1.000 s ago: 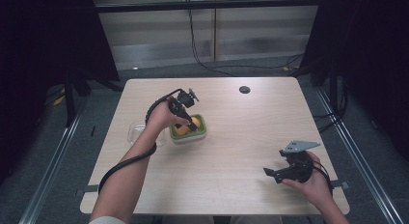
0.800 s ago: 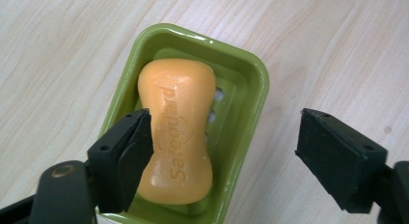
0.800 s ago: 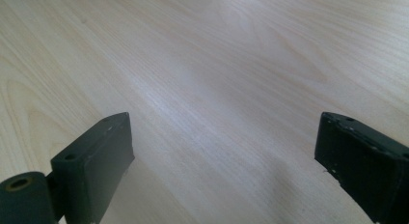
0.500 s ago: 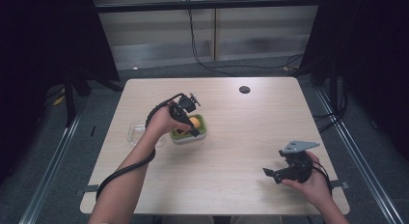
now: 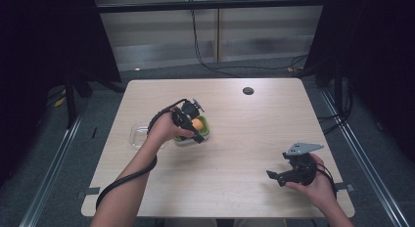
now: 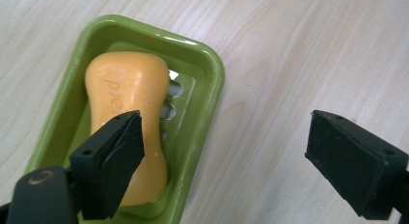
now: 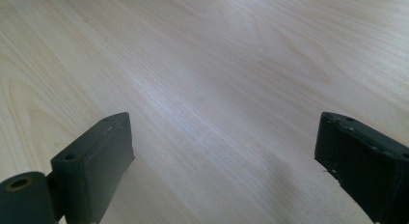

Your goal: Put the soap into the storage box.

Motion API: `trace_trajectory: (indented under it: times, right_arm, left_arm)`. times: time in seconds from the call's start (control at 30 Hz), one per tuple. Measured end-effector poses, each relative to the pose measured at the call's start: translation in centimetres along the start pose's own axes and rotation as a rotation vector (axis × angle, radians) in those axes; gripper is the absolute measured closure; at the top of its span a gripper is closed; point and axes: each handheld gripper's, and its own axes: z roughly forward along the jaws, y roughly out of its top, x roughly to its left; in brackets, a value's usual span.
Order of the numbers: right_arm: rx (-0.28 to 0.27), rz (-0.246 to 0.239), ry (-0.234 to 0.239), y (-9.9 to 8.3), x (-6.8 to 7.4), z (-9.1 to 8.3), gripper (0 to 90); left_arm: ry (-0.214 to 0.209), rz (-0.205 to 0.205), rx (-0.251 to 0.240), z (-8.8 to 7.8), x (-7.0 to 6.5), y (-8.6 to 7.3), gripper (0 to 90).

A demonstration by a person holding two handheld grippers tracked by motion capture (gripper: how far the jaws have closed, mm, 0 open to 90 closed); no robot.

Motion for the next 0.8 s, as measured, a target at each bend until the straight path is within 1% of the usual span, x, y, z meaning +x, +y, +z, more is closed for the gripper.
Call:
trace_trajectory:
  times: [0.03,0.07,0.1,0.13,0.17,0.23,0.27,0.3,0.33,0.37,0.4,0.43,0.47,0.53,0.57,0.6,0.67,0.7,0.73,0.77,0.8]
  right_arm:
    - [0.0,0.0,0.0,0.0,0.0,0.0,6.0]
    - [0.0,0.001,0.0,0.0,0.0,0.0,6.0]
    - [0.001,0.0,-0.002,0.0,0.0,0.0,6.0]
    - [0.0,-0.001,-0.001,0.0,0.0,0.0,6.0]
    - [0.001,0.001,-0.001,0.0,0.0,0.0,6.0]
    - [0.002,0.001,-0.004,0.0,0.0,0.0,6.0]
    - [0.001,0.0,-0.001,0.0,0.0,0.0,6.0]
    - [0.001,0.001,-0.001,0.0,0.0,0.0,6.0]
    - [0.002,0.001,-0.001,0.0,0.0,0.0,6.0]
    - [0.003,-0.002,-0.002,0.0,0.0,0.0,6.0]
    - [0.003,0.001,-0.002,0.0,0.1,0.0,6.0]
    - [0.001,0.0,-0.001,0.0,0.1,0.0,6.0]
    - [0.003,0.001,-0.002,0.0,0.1,0.0,6.0]
    - [0.004,0.001,0.001,0.0,0.1,0.1,6.0]
    - [0.004,-0.001,0.001,0.0,0.1,0.1,6.0]
    - [0.004,-0.003,0.002,0.0,0.1,0.1,6.0]
    - [0.005,-0.002,0.002,0.0,0.1,0.1,6.0]
    - [0.004,-0.002,0.004,0.0,0.1,0.1,6.0]
    - [0.003,-0.003,0.005,0.0,0.1,0.1,6.0]
    - [0.004,-0.004,0.004,0.0,0.1,0.1,6.0]
    - [0.001,-0.006,0.005,0.0,0.1,0.1,5.9]
  left_arm:
    - [-0.004,0.013,0.009,0.0,0.0,0.0,12.9]
    - [-0.011,-0.006,0.004,0.1,-0.3,-0.1,12.8]
    - [-0.011,0.002,0.005,0.1,-0.3,-0.1,12.7]
    - [-0.009,-0.003,0.002,0.2,-0.4,-0.2,12.6]
    - [-0.015,0.0,-0.002,0.3,-0.5,-0.2,12.6]
    - [-0.015,0.013,0.0,0.3,-0.7,-0.3,12.5]
    - [-0.015,0.001,-0.004,0.4,-0.9,-0.3,12.5]
    - [-0.019,0.0,-0.015,0.5,-1.0,-0.4,12.4]
    - [-0.019,0.012,-0.006,0.4,-1.0,-0.4,12.3]
    - [-0.017,0.013,-0.009,0.5,-1.1,-0.4,12.2]
    - [-0.021,0.011,-0.005,0.6,-1.2,-0.4,12.1]
    - [-0.027,-0.001,-0.016,0.6,-1.3,-0.5,12.1]
    - [-0.026,0.019,-0.008,0.6,-1.3,-0.5,11.8]
    - [-0.03,0.012,-0.009,0.7,-1.5,-0.6,11.7]
    - [-0.024,0.01,-0.02,0.9,-1.5,-0.7,11.5]
    - [-0.03,0.015,-0.013,0.9,-1.6,-0.8,11.4]
    - [-0.037,0.013,-0.013,1.0,-1.8,-0.9,11.5]
    - [-0.036,0.018,-0.02,1.1,-1.8,-1.0,11.5]
    - [-0.04,0.011,-0.02,1.1,-2.0,-1.0,11.5]
    - [-0.044,0.015,-0.015,1.1,-2.0,-1.1,11.5]
    - [-0.044,0.008,-0.024,1.2,-2.2,-1.2,11.5]
